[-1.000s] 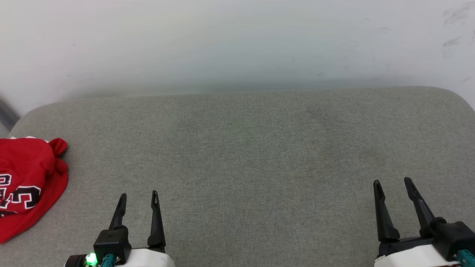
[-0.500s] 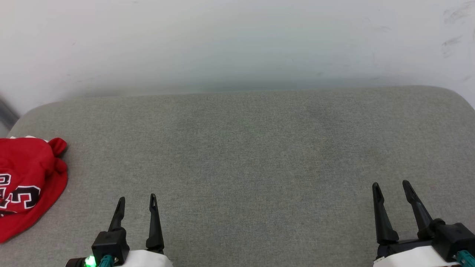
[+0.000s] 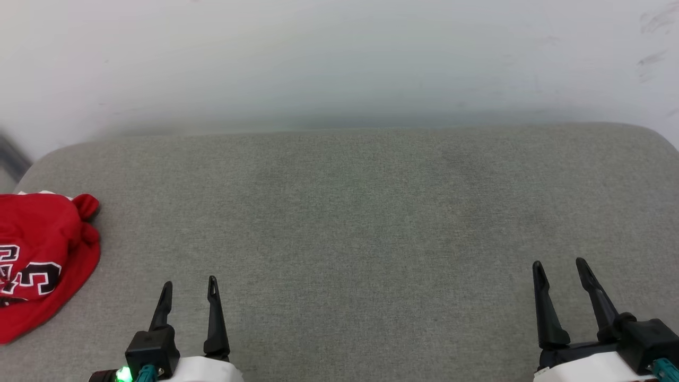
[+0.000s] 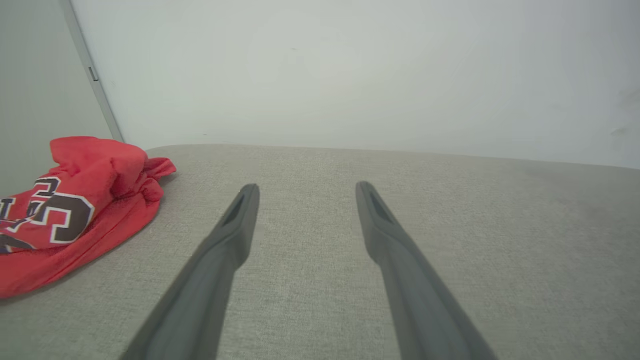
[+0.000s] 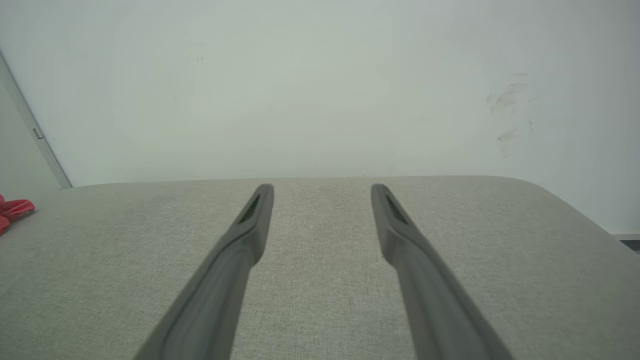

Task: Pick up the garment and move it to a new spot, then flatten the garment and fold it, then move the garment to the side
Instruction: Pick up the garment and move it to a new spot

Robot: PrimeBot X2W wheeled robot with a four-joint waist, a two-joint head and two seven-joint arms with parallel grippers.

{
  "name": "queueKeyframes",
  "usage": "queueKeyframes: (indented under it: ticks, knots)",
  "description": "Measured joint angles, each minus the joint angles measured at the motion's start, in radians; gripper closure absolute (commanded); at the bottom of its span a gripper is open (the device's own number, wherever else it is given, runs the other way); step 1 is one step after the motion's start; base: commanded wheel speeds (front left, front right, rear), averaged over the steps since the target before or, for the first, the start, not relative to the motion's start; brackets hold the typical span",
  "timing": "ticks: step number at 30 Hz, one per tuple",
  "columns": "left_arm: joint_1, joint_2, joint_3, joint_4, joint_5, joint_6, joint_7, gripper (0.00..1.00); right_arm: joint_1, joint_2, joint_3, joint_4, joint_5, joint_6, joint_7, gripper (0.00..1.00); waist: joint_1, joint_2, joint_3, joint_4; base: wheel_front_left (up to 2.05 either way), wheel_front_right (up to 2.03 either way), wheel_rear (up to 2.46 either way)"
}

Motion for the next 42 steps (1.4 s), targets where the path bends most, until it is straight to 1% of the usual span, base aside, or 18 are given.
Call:
queueKeyframes:
  ticks: [6,12,23,37,40,42]
  knots:
    - [0.000,0.000,0.016,-0.007,0.006,0.002,-0.001,0.00,0.000,0.000,0.006,-0.008,-0.010,0.000,0.000,0.00,0.0000,0.0000,0.003,0.031,0.00,0.00,0.00]
    - [-0.001,0.000,0.023,-0.011,0.006,0.013,-0.001,0.00,0.000,0.000,0.015,-0.019,-0.018,0.000,0.000,0.00,0.0000,0.0000,0.005,0.086,0.00,0.00,0.00]
    - [0.004,0.000,0.039,-0.019,-0.002,0.035,-0.001,0.00,0.005,0.000,0.026,-0.027,-0.035,0.000,0.000,0.00,0.0000,0.0000,0.009,0.239,0.00,0.00,0.00]
    - [0.022,0.000,0.073,-0.020,-0.014,0.037,-0.001,0.00,0.020,0.000,0.047,-0.033,-0.053,0.000,0.000,0.00,0.0000,0.0000,0.004,0.443,0.00,0.00,0.00]
    - [0.028,0.001,0.083,-0.033,-0.019,0.046,-0.001,0.00,0.018,0.000,0.062,-0.031,-0.063,0.000,0.000,0.00,-0.0001,0.0000,0.007,0.475,0.00,0.00,0.00]
    - [0.035,0.001,0.086,-0.041,-0.024,0.054,-0.001,0.00,0.009,0.000,0.070,-0.027,-0.072,0.000,0.000,0.00,0.0000,0.0000,0.016,0.484,0.00,0.00,0.00]
